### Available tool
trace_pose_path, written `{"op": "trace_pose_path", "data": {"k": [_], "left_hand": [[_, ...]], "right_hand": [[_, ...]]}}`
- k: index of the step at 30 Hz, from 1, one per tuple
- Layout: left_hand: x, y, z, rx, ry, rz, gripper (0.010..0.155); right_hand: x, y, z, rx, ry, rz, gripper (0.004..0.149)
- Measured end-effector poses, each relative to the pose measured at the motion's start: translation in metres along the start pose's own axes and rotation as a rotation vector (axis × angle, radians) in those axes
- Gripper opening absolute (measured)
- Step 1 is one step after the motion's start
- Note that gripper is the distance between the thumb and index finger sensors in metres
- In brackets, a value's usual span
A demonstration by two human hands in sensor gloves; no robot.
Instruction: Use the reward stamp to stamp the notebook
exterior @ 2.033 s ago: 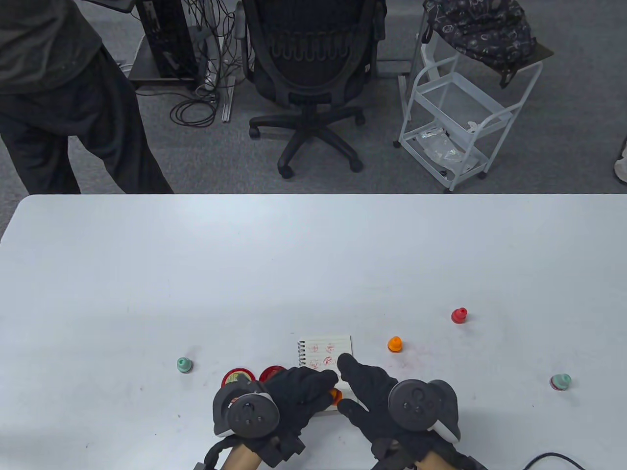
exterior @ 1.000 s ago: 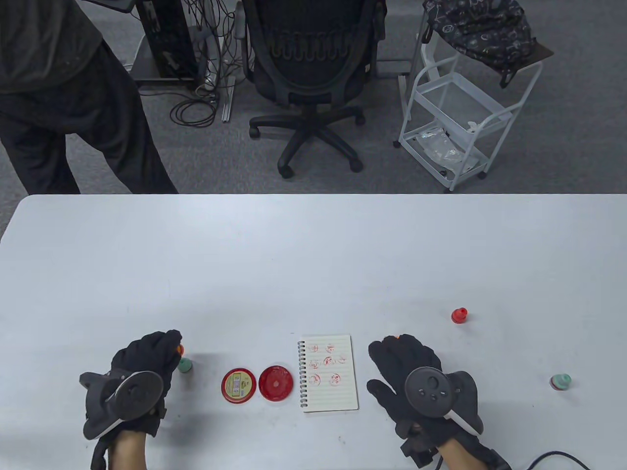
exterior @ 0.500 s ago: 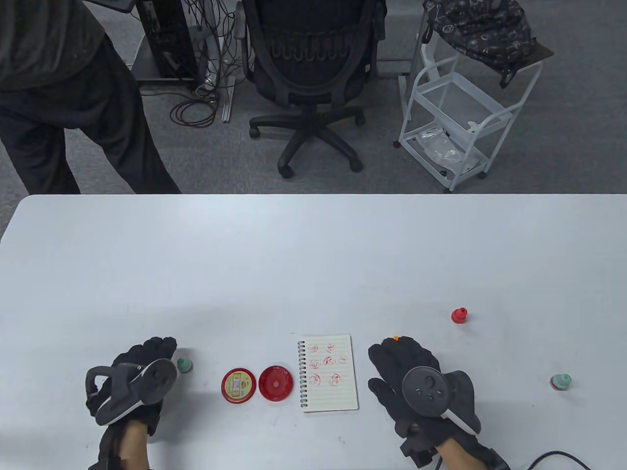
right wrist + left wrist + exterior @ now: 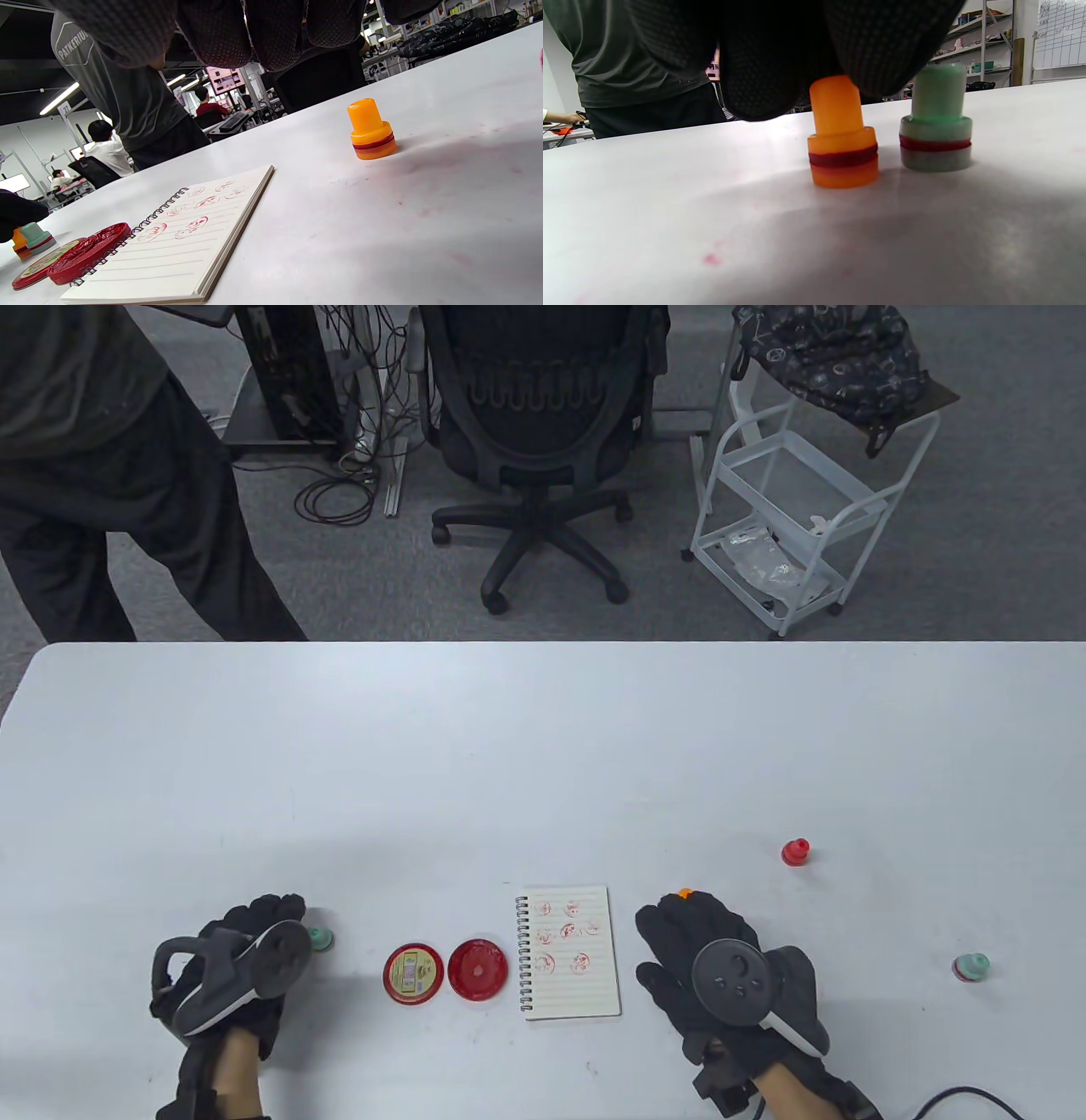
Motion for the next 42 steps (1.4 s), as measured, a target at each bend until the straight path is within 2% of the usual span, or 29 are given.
{"op": "trace_pose_path", "data": {"k": [7,12,20,23,28,34,39,42], "left_hand": [[0.008,0.005,0.011,-0.049,0.049,0.028,0.053],[0.002,0.009,0.027,-0.109,0.071,0.014,0.053],[-0.010,0.025,0.057,-0.252,0.245,-0.044,0.061],[-0.022,0.030,0.069,-0.301,0.312,-0.075,0.063],[-0.046,0.028,0.081,-0.317,0.438,-0.105,0.063],[-0.095,0.027,0.094,-0.300,0.449,-0.202,0.064],[-0.131,0.023,0.092,-0.287,0.436,-0.273,0.065],[-0.148,0.023,0.079,-0.318,0.422,-0.311,0.066]], "right_hand": [[0.000,0.000,0.000,0.000,0.001,-0.001,0.063],[0.000,0.000,-0.001,0.005,0.001,0.000,0.063],[0.003,0.001,-0.006,0.026,-0.020,0.013,0.063],[0.004,0.001,-0.006,0.027,-0.021,0.013,0.063],[0.005,0.001,-0.007,0.028,-0.023,0.017,0.063],[0.007,0.001,-0.007,0.028,-0.032,0.030,0.063],[0.012,0.001,-0.011,0.046,-0.014,0.047,0.063],[0.018,0.000,-0.013,0.055,-0.016,0.066,0.063]]}}
Point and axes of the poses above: the tracker on the back of each hand, its own x axis roughly to the little-finger side, its own y axis roughly from the fingertips to the wrist, z = x × y, the point moved 5 cm from there along -y, roughly from the wrist to the fingertips, and after that the axes turned 2 degrees about z, right-handed, at the moved point
